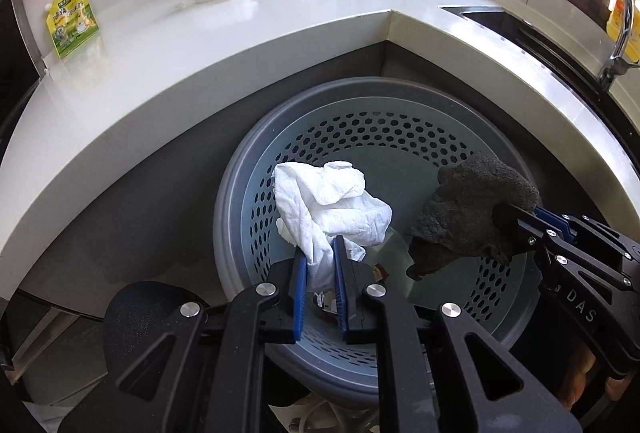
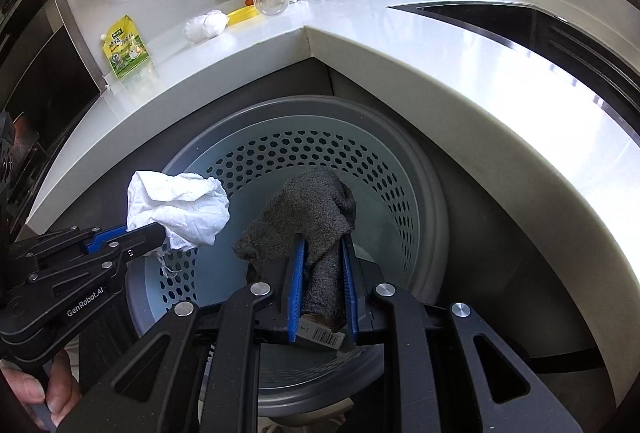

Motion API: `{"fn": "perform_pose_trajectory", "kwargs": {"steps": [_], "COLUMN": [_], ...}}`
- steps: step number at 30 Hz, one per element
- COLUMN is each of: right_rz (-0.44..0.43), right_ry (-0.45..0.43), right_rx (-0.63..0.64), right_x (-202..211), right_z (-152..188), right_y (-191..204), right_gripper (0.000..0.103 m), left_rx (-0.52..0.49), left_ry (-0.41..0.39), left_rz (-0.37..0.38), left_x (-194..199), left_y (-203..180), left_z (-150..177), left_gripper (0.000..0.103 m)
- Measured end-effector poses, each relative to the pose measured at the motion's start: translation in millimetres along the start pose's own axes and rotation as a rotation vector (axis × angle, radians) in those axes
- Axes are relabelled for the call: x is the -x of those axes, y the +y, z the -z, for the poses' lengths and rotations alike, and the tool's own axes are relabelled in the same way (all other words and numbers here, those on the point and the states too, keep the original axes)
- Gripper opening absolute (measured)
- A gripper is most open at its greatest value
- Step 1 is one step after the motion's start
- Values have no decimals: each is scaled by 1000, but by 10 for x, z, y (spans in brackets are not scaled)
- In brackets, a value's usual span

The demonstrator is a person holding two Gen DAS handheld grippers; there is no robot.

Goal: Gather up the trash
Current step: 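Open both tools to drop the tissue and grey cloth into the basket, then move both tools back over the counter toward the plastic bag and cup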

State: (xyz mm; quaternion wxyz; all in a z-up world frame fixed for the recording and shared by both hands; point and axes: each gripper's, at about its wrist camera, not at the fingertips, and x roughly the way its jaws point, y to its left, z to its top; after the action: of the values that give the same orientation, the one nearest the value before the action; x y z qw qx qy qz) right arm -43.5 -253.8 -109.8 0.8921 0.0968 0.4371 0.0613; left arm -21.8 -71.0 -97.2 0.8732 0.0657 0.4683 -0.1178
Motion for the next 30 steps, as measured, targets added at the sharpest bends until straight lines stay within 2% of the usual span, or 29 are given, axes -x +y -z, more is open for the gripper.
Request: {"fn": "perform_pose_trajectory", "kwargs": {"steps": [14, 17, 18, 19, 20, 21, 30], "right_rz": [1, 6, 7, 10, 12, 12, 7], "right_ry": [20, 14, 10, 2, -7, -16, -16], "right_rx": [15, 14, 14, 14, 12, 9, 1], "right_x": [-79, -73, -67, -52, -33, -15, 4], "right_z": [-25, -22, -25, -23, -23, -25, -12], "right_y": [39, 35, 32, 30, 24, 18, -21], "right_gripper": [18, 22, 24, 32, 40, 42, 47], "left_rx": [24, 33, 36, 40, 45, 48, 61], "left_ry": [20, 16, 14, 10, 3, -3, -3], "left_rz": [1, -1, -3, -6, -9, -11, -13], "left_x": [-70, -68, -65, -60, -50, -39, -31], "left_y": [31, 41, 48, 52, 63, 68, 102], "left_z": [-12, -8, -5, -6, -5, -6, 18], "left_gripper": [16, 30, 38, 49, 54, 58, 66]}}
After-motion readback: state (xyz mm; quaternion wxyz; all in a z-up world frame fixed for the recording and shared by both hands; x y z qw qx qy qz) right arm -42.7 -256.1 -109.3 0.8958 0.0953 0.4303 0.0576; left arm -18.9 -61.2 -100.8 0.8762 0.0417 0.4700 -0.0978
